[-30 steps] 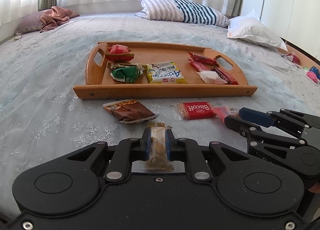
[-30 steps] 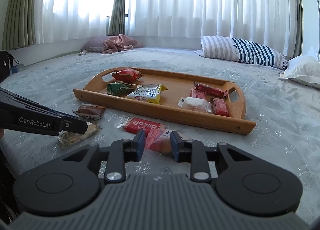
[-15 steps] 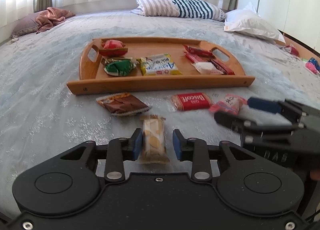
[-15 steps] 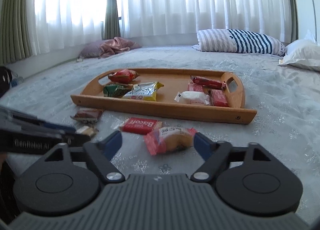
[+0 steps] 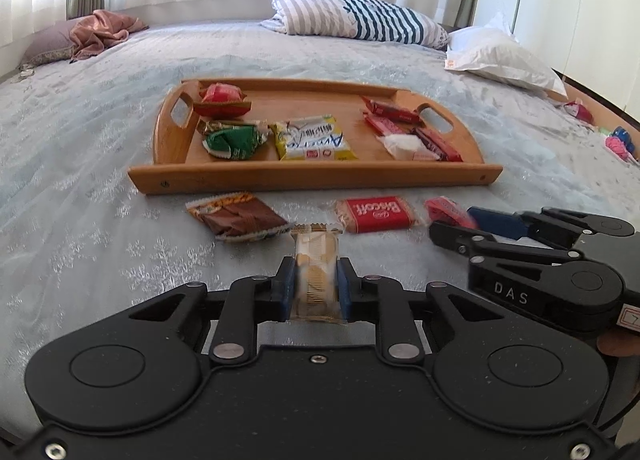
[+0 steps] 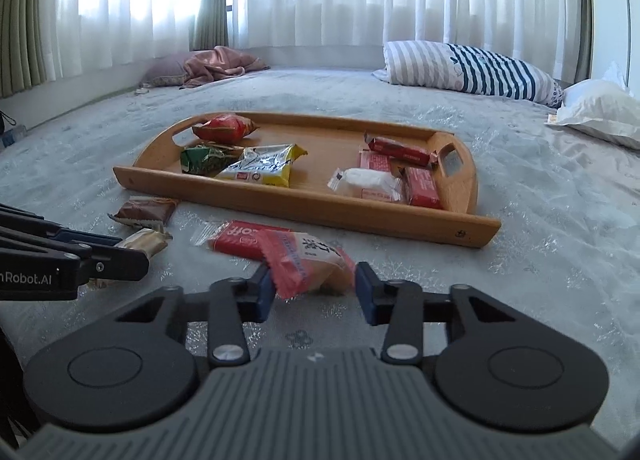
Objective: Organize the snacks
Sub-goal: 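Carry the pale pastry and pink pastry pack over the tray with both tools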
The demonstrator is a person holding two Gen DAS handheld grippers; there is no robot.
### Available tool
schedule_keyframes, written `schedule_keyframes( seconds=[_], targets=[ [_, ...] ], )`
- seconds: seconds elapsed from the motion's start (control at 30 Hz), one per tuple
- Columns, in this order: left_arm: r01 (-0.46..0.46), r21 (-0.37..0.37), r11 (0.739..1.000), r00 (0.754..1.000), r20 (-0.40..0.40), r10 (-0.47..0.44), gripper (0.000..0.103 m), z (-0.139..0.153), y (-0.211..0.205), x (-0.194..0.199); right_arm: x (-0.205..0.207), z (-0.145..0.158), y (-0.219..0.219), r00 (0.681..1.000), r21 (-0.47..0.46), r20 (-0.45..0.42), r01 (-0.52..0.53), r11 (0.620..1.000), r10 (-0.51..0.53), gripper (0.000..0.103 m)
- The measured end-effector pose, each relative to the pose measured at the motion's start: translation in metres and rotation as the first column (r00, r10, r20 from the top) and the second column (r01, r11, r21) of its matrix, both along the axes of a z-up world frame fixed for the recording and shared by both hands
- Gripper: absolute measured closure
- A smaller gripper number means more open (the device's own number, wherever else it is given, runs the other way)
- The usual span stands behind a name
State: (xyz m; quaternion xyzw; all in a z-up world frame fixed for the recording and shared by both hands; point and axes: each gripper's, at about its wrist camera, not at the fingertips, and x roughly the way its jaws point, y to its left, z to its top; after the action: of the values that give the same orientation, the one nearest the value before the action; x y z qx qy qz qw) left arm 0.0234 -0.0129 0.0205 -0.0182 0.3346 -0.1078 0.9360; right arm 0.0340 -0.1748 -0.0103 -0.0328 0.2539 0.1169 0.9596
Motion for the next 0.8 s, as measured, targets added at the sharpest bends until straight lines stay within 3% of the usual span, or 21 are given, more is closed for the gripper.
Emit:
schedule_keyframes(
  seconds=[0.27,0.43,0.63,0.7,0.73,0.77,0.8],
  targets=[
    [0.000,-0.022,1.000,0.999,0.054,0.001,0.083,0.021,0.002,0.008,0.000,0.009,-0.002,1.000,0.028,0.021,0.018,0.999,-0.018,0.083],
    [-0.008,-0.027,1.000,0.997,0.083,0.010,0.083,0.034,0.005,0.021,0.000,0.020,-0.002,0.998,0.015,0.065,0.021,1.000,-0.021,0.095],
    [-0.030,-0.046,0.998,0.996,0.085,0.034,0.083,0.041,0.010,0.038,0.008,0.025,-0.002,0.997,0.016,0.077,0.020,1.000,-0.021,0.097],
    [-0.032,-0.044,0.999,0.996,0.086,0.036,0.083,0.041,0.010,0.040,0.013,0.022,-0.001,0.999,0.016,0.042,0.007,1.000,-0.008,0.093],
    [-0.031,-0.045,0.998,0.996,0.084,0.035,0.083,0.041,0.010,0.040,0.015,0.019,-0.003,0.999,0.031,0.033,0.008,0.999,-0.009,0.083],
    [-0.031,-0.045,0.998,0.996,0.080,0.035,0.083,0.041,0.010,0.040,0.017,0.017,-0.004,1.000,0.048,0.016,0.009,0.999,-0.010,0.067],
    [-0.031,-0.045,0.999,0.997,0.076,0.035,0.083,0.039,0.010,0.040,0.020,0.014,-0.005,1.000,0.062,-0.005,0.006,0.998,-0.006,0.061]
  ],
)
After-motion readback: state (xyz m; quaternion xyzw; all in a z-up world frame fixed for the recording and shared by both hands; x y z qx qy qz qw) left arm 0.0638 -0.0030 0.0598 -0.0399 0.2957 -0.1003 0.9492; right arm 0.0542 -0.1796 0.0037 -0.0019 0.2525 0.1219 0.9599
